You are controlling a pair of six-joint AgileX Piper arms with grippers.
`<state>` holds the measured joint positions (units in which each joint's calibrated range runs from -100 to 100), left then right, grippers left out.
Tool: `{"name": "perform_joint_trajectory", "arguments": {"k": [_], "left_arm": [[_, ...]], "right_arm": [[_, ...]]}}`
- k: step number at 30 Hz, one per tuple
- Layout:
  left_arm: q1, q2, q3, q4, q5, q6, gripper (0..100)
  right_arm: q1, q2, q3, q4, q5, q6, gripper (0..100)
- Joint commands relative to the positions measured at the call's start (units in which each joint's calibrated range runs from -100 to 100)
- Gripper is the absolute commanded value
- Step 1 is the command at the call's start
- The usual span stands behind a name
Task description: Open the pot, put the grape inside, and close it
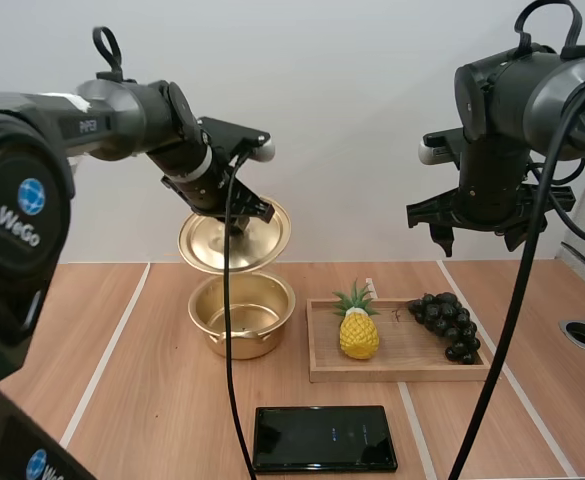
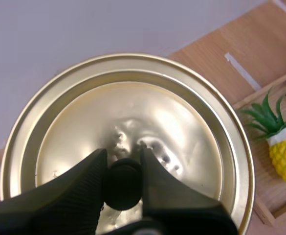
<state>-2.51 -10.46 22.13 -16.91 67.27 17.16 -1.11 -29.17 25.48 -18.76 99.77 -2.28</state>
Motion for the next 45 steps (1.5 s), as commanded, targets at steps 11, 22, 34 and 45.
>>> {"name": "perform_joint_trajectory", "arguments": {"k": [11,22,34,45], "left_arm": [[-0.06,-16.6,-16.6,3.3,-3.4,-7.8,3],[-0.06,-25.9,-31.7,17.9,-5.9,-17.8,0],[-0.06,-35.0,-41.3,17.9,-10.0,-17.8,0],[-0.06,-36.9,-51.5,17.8,-10.2,-17.8,0]], "right_arm": [[0.0,-0.6,-0.1,-0.4,0.2,-0.4,100],[0.0,-0.6,-0.1,-0.4,0.2,-0.4,100],[0.0,-0.6,-0.1,-0.4,-2.9,-0.4,100],[0.0,-0.6,7.5,-0.4,-18.5,1.1,100]]}}
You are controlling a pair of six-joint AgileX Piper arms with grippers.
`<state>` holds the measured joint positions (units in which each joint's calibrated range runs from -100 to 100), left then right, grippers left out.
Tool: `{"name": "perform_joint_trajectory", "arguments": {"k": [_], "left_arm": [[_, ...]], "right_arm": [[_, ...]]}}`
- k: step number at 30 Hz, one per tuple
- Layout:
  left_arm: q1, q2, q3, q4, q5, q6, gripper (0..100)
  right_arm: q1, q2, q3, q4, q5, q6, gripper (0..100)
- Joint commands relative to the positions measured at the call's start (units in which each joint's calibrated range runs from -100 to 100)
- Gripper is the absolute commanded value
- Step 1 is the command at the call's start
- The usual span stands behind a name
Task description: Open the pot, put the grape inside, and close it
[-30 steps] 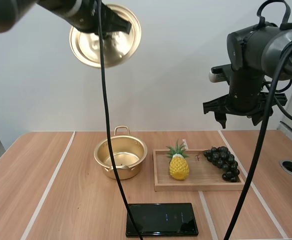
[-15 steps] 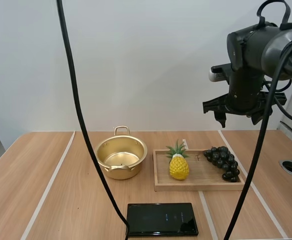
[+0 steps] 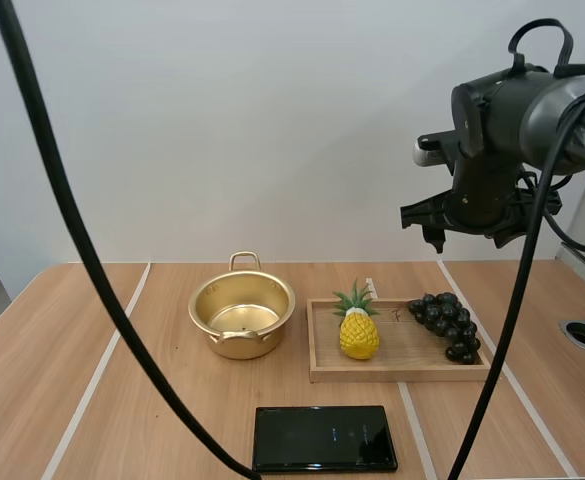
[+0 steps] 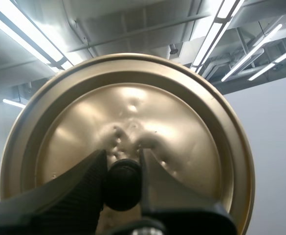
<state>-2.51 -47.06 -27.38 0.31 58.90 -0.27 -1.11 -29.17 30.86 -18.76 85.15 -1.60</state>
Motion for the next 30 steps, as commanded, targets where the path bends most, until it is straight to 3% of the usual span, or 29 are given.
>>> {"name": "perform_joint_trajectory", "arguments": {"k": [1,7,14,20,30], "left_arm": [[-0.06,-0.3,-2.6,0.6,-1.8,-0.4,0],[-0.06,-0.4,-3.6,0.6,1.7,-0.4,0],[-0.06,-0.4,-3.6,0.6,5.3,-0.4,0],[-0.06,-0.4,-3.6,0.4,5.3,-0.4,0],[-0.06,-0.4,-3.6,0.3,7.7,-0.4,0]], "right_arm": [[0.0,-0.6,3.1,-0.4,-5.3,0.4,100],[0.0,-0.6,8.2,-0.6,-10.9,0.5,100],[0.0,-0.6,12.3,-8.8,-18.3,8.9,100],[0.0,0.5,12.5,-9.6,-18.6,9.5,100],[0.0,13.9,12.5,-11.2,-18.9,12.5,100]]}}
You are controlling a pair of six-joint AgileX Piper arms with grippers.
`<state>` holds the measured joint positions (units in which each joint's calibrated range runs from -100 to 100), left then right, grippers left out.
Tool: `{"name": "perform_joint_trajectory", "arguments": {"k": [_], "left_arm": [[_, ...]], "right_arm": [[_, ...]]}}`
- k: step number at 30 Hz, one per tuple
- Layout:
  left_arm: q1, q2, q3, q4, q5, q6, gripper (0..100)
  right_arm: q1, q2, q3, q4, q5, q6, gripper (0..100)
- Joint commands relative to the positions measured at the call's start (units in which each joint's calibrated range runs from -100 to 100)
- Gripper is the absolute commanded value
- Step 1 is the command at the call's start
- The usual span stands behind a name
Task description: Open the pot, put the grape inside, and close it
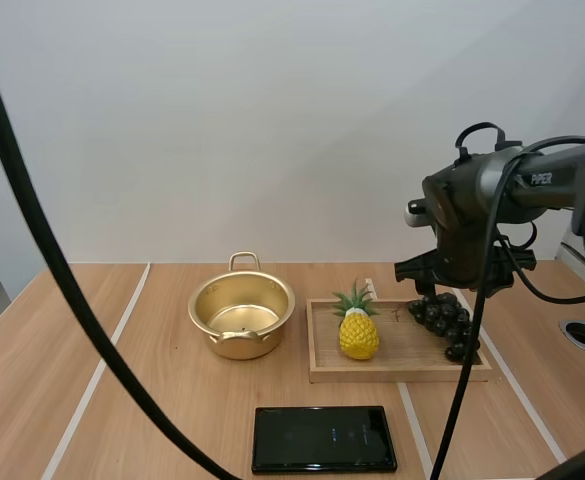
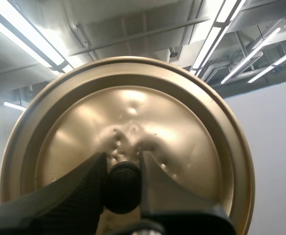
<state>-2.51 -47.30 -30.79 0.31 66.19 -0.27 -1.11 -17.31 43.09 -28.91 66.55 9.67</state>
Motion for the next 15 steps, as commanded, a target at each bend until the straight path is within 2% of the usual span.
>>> {"name": "perform_joint_trajectory", "arguments": {"k": [1,6,15], "left_arm": [[-0.06,-0.2,-0.2,0.3,1.3,-0.4,0],[-0.06,-0.2,-0.2,0.3,2.6,-0.4,0],[-0.06,-0.2,-0.2,0.3,4.0,-0.4,0]], "right_arm": [[0.0,3.3,0.2,-1.5,-0.5,1.5,100],[-0.6,8.6,0.2,-3.8,-3.5,3.1,100],[-4.4,13.7,0.2,-4.5,-14.5,3.8,100]]}}
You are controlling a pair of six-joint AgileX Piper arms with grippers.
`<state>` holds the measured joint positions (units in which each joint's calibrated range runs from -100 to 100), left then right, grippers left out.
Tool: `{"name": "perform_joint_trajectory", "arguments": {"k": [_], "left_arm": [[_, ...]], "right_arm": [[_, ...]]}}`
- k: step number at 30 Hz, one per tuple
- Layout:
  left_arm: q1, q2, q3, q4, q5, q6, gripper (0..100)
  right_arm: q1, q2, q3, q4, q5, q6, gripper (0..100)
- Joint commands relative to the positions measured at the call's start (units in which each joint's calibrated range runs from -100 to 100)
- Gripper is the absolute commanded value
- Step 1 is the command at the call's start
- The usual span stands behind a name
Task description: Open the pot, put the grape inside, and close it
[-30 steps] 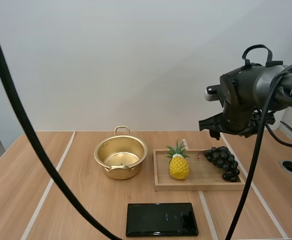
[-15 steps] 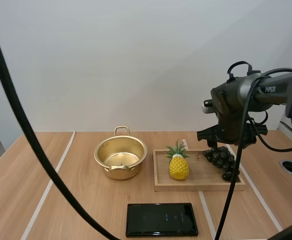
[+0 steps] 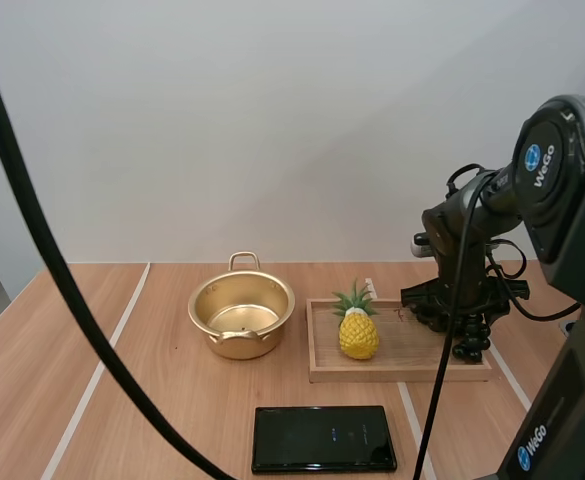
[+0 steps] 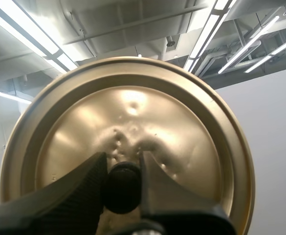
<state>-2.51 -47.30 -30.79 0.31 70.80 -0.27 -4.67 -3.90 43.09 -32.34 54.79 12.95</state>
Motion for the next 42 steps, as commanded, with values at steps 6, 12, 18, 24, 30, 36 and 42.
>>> {"name": "perform_joint_trajectory", "arguments": {"k": [6,12,18,24,30,36,42], "left_arm": [[-0.06,-0.2,-0.2,0.2,1.3,-0.4,0],[-0.06,-0.2,-0.2,0.2,1.5,-0.4,0],[-0.06,-0.2,-0.2,0.2,2.3,-0.4,0],[-0.06,-0.2,-0.2,0.2,2.6,-0.4,0],[-0.06,-0.2,-0.2,0.2,2.6,-0.4,0],[-0.06,-0.2,-0.2,0.2,4.2,-0.4,0],[-0.06,-0.2,-0.2,0.2,5.4,-0.4,0]], "right_arm": [[-1.3,0.8,0.2,-1.0,-6.1,0.5,100],[-1.3,0.8,0.2,-0.8,-8.5,0.5,100],[-1.3,0.8,0.2,-0.3,-11.6,0.5,100],[-1.3,0.8,0.2,-0.3,-13.9,0.5,100],[-1.3,0.8,0.2,0.3,-14.1,0.4,100],[-1.3,0.9,0.2,1.2,-14.1,0.0,100],[-1.3,0.9,0.2,2.5,-12.0,-0.8,100]]}}
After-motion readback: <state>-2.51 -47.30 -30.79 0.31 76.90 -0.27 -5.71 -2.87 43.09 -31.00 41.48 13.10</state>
